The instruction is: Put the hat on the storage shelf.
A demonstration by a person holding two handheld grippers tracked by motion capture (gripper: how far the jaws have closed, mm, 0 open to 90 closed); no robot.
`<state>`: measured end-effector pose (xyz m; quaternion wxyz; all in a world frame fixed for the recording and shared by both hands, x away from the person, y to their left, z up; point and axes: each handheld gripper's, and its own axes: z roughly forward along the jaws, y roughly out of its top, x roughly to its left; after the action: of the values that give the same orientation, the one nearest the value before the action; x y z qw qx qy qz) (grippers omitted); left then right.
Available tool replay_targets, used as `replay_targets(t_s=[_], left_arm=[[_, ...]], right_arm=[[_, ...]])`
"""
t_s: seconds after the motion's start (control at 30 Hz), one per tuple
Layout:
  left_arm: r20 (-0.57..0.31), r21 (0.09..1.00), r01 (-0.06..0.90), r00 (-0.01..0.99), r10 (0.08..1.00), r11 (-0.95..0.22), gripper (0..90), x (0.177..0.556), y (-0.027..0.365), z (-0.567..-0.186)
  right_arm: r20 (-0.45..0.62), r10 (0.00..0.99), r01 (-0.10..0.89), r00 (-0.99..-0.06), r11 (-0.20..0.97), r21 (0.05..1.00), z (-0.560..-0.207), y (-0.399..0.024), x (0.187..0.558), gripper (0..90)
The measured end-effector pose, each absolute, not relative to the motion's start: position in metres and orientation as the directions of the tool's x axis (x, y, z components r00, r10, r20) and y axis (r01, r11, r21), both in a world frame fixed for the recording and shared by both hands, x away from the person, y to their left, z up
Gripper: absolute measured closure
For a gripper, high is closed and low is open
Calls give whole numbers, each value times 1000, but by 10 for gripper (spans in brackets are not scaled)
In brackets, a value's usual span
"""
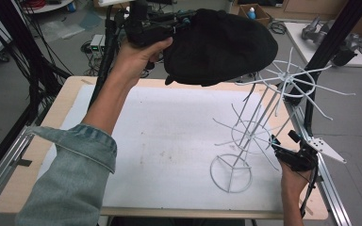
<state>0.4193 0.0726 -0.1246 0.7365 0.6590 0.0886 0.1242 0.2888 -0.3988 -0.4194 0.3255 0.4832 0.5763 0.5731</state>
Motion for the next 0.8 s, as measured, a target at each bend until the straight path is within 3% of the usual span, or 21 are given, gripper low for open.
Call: replay_targets(t_s=[0.57, 0.8], left_arm=[[71, 997, -62, 938, 340, -36, 786, 413, 68, -132], [48, 999, -44, 929, 368, -20, 781, 411, 69, -148]], right_arm=[[177, 930, 191, -322, -120, 974, -419, -398, 289, 110], [177, 930, 191, -322, -120, 974, -420, -398, 289, 110]])
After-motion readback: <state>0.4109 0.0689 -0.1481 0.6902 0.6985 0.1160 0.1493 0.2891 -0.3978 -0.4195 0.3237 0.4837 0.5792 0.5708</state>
